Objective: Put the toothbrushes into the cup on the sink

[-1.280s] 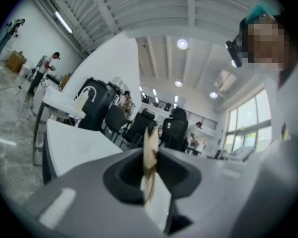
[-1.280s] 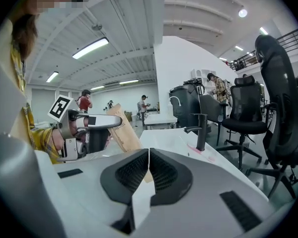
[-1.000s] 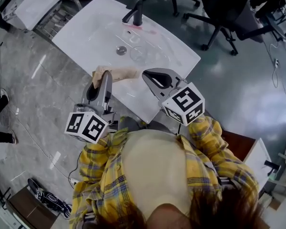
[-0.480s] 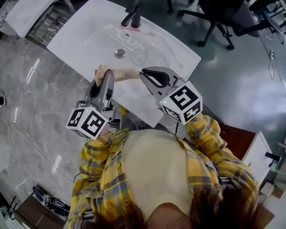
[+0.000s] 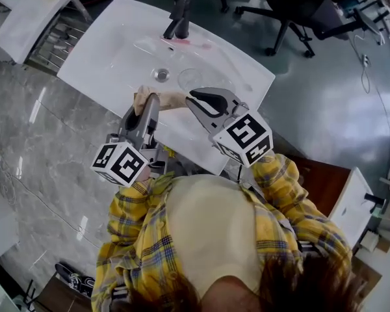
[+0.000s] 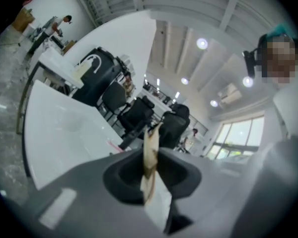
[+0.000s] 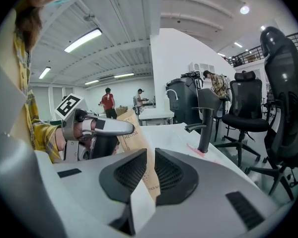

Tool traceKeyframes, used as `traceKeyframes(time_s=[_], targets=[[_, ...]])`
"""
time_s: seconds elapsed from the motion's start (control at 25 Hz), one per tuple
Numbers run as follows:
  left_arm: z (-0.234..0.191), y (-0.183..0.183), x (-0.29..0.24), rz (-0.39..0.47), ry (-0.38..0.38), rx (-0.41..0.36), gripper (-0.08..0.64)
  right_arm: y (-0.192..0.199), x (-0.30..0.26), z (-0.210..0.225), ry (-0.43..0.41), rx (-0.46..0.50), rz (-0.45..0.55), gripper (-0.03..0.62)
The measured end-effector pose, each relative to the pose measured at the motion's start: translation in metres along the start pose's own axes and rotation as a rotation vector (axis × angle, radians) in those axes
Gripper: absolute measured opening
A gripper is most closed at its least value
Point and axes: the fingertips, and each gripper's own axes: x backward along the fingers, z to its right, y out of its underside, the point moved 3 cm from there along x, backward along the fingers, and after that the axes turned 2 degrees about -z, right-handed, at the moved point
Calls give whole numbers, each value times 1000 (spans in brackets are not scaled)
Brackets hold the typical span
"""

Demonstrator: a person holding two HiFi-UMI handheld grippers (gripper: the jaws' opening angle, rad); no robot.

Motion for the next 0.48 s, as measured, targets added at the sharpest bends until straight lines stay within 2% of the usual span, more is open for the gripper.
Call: traceKeyframes(time_s=[0.24, 0.48], targets=[[-7, 3, -12, -54, 48, 8, 60, -2, -15, 2, 1, 11, -31, 23], [-10, 2, -22, -96, 83, 2, 60, -3, -26, 2, -19, 30, -60, 79]])
